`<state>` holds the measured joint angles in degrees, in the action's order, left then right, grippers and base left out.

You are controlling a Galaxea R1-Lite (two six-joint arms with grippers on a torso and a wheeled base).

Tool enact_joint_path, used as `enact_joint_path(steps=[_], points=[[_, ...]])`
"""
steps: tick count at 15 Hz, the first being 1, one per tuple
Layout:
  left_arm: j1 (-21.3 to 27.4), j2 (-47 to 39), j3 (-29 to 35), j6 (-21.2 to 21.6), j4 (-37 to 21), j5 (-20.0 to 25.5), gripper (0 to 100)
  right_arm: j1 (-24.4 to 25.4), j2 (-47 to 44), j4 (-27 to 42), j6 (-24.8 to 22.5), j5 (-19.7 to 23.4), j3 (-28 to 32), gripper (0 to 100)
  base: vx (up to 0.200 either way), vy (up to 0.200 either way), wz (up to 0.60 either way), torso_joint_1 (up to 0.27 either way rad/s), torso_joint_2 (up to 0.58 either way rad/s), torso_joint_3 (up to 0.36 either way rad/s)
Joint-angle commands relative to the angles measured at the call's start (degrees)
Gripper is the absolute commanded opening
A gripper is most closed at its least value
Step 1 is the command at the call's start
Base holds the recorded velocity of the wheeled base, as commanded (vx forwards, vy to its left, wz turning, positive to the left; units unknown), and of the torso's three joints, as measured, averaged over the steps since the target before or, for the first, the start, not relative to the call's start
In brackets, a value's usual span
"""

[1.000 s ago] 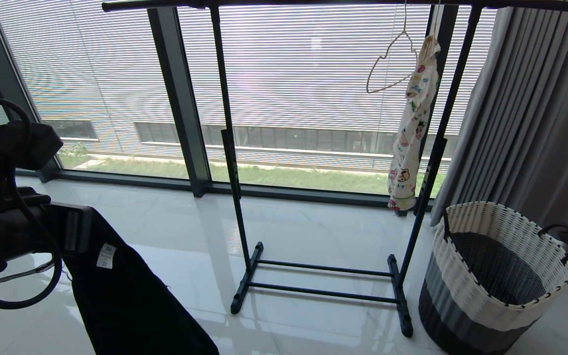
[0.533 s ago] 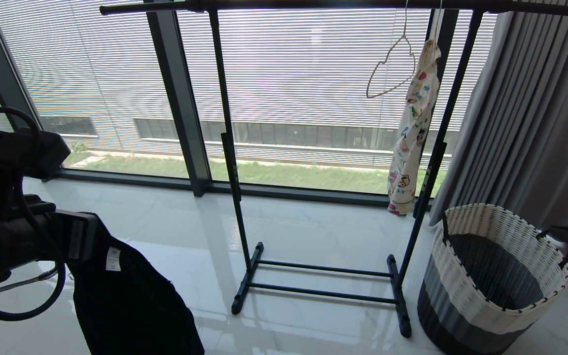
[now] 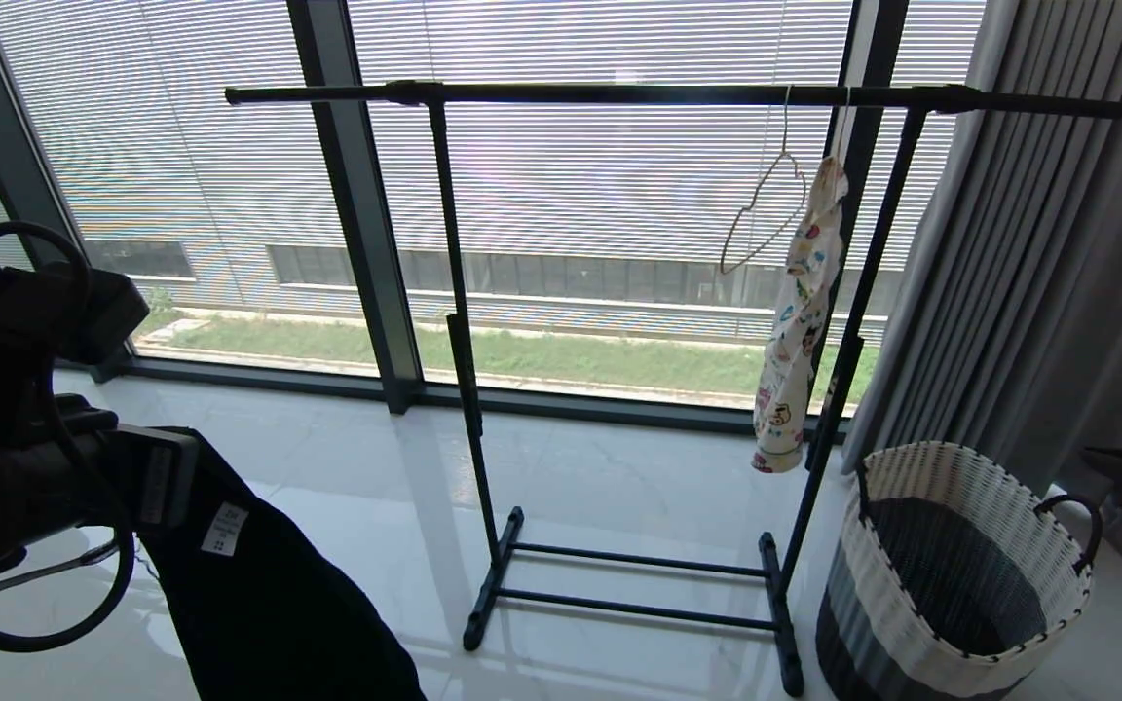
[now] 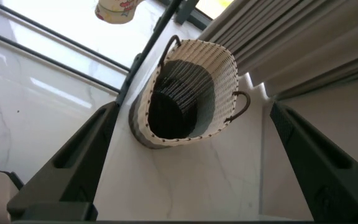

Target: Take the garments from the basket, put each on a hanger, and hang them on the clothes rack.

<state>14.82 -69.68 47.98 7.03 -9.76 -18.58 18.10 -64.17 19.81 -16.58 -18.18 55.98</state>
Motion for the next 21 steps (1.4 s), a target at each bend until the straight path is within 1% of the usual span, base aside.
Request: enact_joint_path(steps=[1, 10, 13, 14, 15, 17, 18, 19, 21], points=[[0.5, -0.2, 0.0, 0.0, 0.0, -0.1, 0, 0.0, -0.1, 0.0, 0.1, 0.1, 0.0, 100, 0.0, 0.0, 0.0, 0.193, -0.47, -0.281], [0.6, -0.3, -0.2, 0.0, 0.0, 0.0, 0, 0.0, -0.3, -0.3, 0.3, 0.3, -0.4, 100, 0.0, 0.0, 0.0, 0.215, -0.5, -0.28], [0.6, -0.2, -0.3, 0.0, 0.0, 0.0, 0, -0.1, -1.4, -6.5, 0.8, 2.0, -1.9, 100, 0.0, 0.0, 0.0, 0.09, -0.2, -0.103], [0.6, 0.0, -0.2, 0.0, 0.0, 0.0, 0, -0.5, -1.7, -10.4, 1.9, 4.6, -3.7, 100, 0.0, 0.0, 0.0, 0.032, -0.05, -0.027], [0.6, -0.1, -0.1, 0.0, 0.0, 0.0, 0, -0.7, -1.7, -11.3, 2.1, 5.3, -4.0, 100, 0.0, 0.0, 0.0, 0.0, 0.0, 0.0], [0.6, 0.0, 0.0, -0.1, 0.9, 0.0, 0, -1.1, -1.7, -13.5, 5.2, 8.4, -4.5, 100, 0.2, 0.0, 0.0, 0.007, -0.01, 0.0], [0.6, -0.1, 0.0, -0.1, 1.3, 0.0, 0, -1.1, -1.7, -14.2, 6.7, 9.3, -4.6, 100, 0.2, 0.0, 0.0, -0.007, 0.0, 0.002], [0.6, -0.1, 0.1, 0.0, 1.4, 0.0, 0, -1.1, -1.7, -14.6, 7.9, 9.4, -4.6, 100, 0.2, 0.0, 0.0, -0.007, -0.02, 0.007], [0.7, 0.0, 0.1, 0.0, 1.4, 0.0, 0, -1.4, -1.7, -14.6, 8.3, 9.4, -4.6, 100, 0.2, 0.0, 0.0, 0.007, 0.0, 0.0]])
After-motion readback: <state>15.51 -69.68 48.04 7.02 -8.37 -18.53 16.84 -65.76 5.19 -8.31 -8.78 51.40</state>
